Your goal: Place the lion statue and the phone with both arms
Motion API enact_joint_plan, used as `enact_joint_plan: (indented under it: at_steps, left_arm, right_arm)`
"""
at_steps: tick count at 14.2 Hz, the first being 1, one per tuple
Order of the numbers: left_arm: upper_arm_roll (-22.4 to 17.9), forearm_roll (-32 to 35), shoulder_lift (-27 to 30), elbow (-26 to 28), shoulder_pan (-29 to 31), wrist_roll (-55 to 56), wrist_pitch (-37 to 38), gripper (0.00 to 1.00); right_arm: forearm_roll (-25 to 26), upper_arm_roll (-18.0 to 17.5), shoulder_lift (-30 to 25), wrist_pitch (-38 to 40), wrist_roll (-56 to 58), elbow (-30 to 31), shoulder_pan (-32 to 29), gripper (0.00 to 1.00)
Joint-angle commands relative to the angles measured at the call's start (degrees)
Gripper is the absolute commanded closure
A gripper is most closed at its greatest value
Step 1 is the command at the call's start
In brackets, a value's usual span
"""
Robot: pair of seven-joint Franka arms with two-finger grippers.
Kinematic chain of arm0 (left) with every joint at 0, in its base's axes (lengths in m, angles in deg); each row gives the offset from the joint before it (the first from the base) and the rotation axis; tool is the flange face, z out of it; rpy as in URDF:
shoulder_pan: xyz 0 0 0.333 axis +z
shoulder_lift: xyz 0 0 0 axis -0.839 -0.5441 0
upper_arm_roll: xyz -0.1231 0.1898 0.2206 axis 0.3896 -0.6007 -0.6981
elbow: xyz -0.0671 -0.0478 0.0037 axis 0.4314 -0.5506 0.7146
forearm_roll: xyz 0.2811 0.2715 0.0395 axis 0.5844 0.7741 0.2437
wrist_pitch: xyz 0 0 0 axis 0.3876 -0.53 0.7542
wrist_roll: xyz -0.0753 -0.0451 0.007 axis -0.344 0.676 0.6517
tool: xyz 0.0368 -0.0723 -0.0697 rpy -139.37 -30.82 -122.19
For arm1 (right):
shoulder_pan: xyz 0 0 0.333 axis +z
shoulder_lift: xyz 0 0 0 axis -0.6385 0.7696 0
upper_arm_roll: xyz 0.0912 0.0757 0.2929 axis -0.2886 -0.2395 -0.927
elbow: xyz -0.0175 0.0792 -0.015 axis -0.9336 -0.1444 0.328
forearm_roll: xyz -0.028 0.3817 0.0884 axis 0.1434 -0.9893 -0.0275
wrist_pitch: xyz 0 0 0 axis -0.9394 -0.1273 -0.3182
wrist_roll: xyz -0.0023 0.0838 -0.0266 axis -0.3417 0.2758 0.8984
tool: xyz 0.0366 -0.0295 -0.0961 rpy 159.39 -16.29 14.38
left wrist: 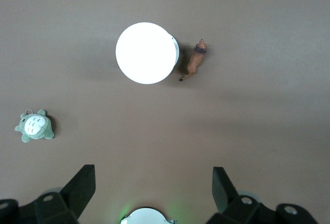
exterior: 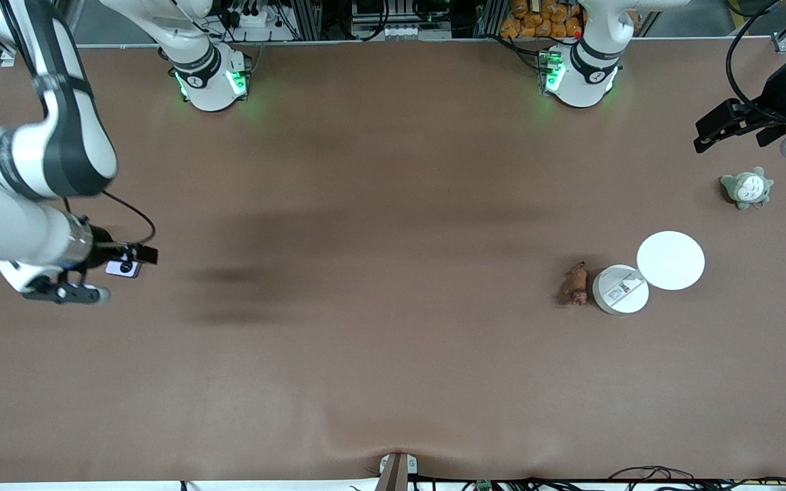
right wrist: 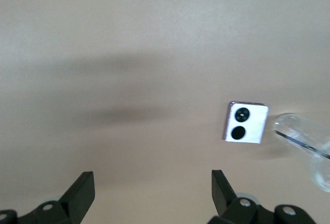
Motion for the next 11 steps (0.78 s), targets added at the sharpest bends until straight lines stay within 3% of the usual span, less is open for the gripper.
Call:
enact_joint_plan:
  at_steps: [1, 3, 4, 5, 6, 8, 9, 11]
  left_arm:
    - [0.0, 0.7, 0.2, -0.5, 0.9, -0.6, 0.1, 0.0]
    - [0.0, 0.6, 0.3, -0.4, 1.0, -0.6, 0.1, 0.0]
    - [0.0, 0.6, 0.3, -0.4, 1.0, -0.6, 0.1, 0.0]
    - [0.0, 0.6, 0.3, -0.4, 1.0, -0.6, 0.1, 0.0]
    - [0.0, 0.6, 0.2, -0.4, 1.0, -0.6, 0.1, 0.0]
    - [0.0, 0.5, 0.2, -0.3, 1.0, -0.6, 0.1, 0.0]
    - [0.0, 0.5, 0.3, -0.3, 1.0, -0.5, 0.1, 0.0]
    - [0.0, 0.5, 0.3, -0.2, 1.0, -0.5, 0.1, 0.0]
  right_arm:
    - [-0.2, -0.1, -11.6, -0.4, 4.6, 8.0, -1.7, 0.0]
    - [-2.6, 0.1, -16.1, 2.4, 8.2, 7.9, -1.7, 0.0]
    - [-7.8, 1.4, -18.1, 4.2, 9.9, 7.5, -1.3, 0.0]
    - [-12.4, 4.4, -19.7, 7.1, 10.8, 6.3, 0.1, 0.0]
    - [-13.2, 7.2, -19.9, 10.1, 11.0, 4.0, 2.9, 0.0]
    - [-11.5, 12.8, -19.6, 15.2, 10.9, -1.6, 8.4, 0.0]
    - [-8.3, 14.5, -19.4, 17.0, 10.5, -4.1, 11.1, 0.0]
    - [-2.8, 14.4, -19.3, 18.4, 8.7, -7.0, 13.5, 0.0]
